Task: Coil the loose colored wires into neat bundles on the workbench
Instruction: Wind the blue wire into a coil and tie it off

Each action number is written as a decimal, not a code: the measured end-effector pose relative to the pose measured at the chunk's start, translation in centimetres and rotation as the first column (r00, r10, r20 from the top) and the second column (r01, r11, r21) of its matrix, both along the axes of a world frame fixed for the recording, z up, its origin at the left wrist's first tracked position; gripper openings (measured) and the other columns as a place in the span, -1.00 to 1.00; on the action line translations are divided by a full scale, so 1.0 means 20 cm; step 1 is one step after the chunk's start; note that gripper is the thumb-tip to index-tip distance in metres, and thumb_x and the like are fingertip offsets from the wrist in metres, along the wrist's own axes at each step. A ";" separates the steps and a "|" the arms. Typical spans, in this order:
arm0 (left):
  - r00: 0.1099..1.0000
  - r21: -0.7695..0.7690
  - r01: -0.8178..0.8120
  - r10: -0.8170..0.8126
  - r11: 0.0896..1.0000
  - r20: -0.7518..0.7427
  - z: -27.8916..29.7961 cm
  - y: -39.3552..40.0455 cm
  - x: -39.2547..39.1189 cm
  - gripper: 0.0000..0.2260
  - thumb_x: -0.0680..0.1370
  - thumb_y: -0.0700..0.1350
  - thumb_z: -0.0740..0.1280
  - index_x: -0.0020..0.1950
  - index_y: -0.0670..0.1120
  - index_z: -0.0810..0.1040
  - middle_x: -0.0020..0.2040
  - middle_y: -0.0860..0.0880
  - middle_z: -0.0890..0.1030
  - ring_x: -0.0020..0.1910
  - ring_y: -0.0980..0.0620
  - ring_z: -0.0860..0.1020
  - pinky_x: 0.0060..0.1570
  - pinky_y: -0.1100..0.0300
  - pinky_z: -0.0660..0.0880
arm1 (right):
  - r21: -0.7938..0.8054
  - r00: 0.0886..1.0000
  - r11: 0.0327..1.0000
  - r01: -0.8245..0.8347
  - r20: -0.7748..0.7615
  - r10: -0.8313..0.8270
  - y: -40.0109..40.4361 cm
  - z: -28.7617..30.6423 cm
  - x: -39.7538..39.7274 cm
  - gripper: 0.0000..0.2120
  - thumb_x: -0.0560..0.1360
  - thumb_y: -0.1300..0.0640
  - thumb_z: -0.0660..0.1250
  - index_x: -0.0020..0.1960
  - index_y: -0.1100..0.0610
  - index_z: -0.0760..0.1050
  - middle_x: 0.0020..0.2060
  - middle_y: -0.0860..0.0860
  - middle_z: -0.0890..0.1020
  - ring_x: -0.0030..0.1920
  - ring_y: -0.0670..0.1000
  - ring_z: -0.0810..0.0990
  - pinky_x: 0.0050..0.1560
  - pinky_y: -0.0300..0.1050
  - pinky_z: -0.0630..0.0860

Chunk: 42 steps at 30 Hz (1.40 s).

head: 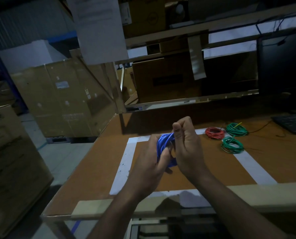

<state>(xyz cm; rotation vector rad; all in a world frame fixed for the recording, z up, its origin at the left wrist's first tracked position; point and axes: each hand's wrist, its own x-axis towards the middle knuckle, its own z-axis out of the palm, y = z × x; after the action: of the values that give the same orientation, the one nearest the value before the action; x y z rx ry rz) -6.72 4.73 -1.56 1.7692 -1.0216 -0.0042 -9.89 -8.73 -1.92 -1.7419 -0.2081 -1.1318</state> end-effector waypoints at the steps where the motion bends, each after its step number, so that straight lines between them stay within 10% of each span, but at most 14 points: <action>1: 1.000 0.000 -0.017 0.017 1.000 0.023 -0.01 -0.01 0.00 -0.75 0.64 0.06 0.21 0.30 0.04 0.41 0.11 0.04 0.56 -0.01 0.06 0.67 -0.12 0.15 0.66 | 0.021 1.000 1.000 -0.008 -0.003 0.008 0.01 0.01 0.00 -0.86 0.69 -0.08 0.07 0.00 -0.08 0.33 -0.28 -0.18 0.53 -0.35 -0.16 0.56 -0.39 -0.35 0.45; 14: 0.734 -0.095 -0.363 0.347 0.927 0.584 -0.07 -0.02 0.12 -0.75 0.59 -0.20 0.38 0.26 -0.14 0.53 -0.11 0.06 0.61 -0.33 0.30 0.46 -0.18 0.62 0.39 | 0.148 0.971 0.986 -0.071 -0.218 0.103 -0.01 0.06 0.00 -0.77 0.70 -0.01 0.12 0.01 0.11 0.42 -0.38 -0.01 0.57 -0.43 -0.05 0.58 -0.41 -0.21 0.54; 21: 0.809 -0.138 -0.248 0.283 0.959 0.515 -0.06 0.01 0.10 -0.55 0.58 -0.01 0.29 0.46 0.03 0.32 -0.19 0.21 0.52 -0.32 0.34 0.53 -0.32 0.55 0.38 | 0.418 0.794 0.879 -0.230 -0.442 0.418 -0.05 0.11 -0.01 -0.66 0.69 -0.05 0.16 0.09 0.25 0.44 -0.46 0.04 0.54 -0.47 0.01 0.54 -0.37 -0.15 0.56; 28: 0.771 -0.137 -0.250 0.283 0.958 0.570 -0.08 -0.02 0.11 -0.68 0.67 0.00 0.20 0.39 -0.02 0.51 0.00 0.06 0.68 -0.20 0.36 0.51 -0.18 0.54 0.41 | 0.511 0.732 0.823 -0.246 -0.459 0.504 -0.07 0.13 0.00 -0.70 0.71 -0.01 0.14 0.02 0.20 0.48 -0.45 0.01 0.53 -0.47 -0.04 0.52 -0.38 -0.17 0.53; 34: 0.714 -0.073 -0.476 0.434 0.876 0.549 -0.08 -0.01 0.15 -0.63 0.61 0.01 0.17 0.35 -0.07 0.52 0.00 -0.03 0.70 -0.20 0.22 0.55 -0.34 0.54 0.44 | 0.304 0.820 0.936 -0.178 -0.479 0.312 -0.02 0.03 -0.02 -0.73 0.67 -0.14 0.11 0.23 0.00 0.36 0.09 0.01 0.61 0.03 -0.11 0.66 -0.15 -0.36 0.59; 42: 0.736 0.106 -0.575 0.456 0.811 0.501 -0.07 -0.02 0.15 -0.79 0.71 -0.05 0.17 0.29 -0.02 0.51 -0.10 0.13 0.52 -0.29 0.27 0.45 -0.37 0.40 0.31 | -0.111 0.903 0.984 -0.141 -0.422 0.082 -0.06 -0.06 -0.01 -0.62 0.60 0.27 0.34 0.26 -0.08 0.29 0.10 -0.16 0.50 0.12 -0.27 0.55 0.06 -0.25 0.62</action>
<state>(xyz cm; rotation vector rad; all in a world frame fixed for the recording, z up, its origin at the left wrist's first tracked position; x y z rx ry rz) -3.65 4.39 -3.02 2.3170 -0.8232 0.6982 -10.02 -9.88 -3.06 -2.0250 -0.1234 -0.6515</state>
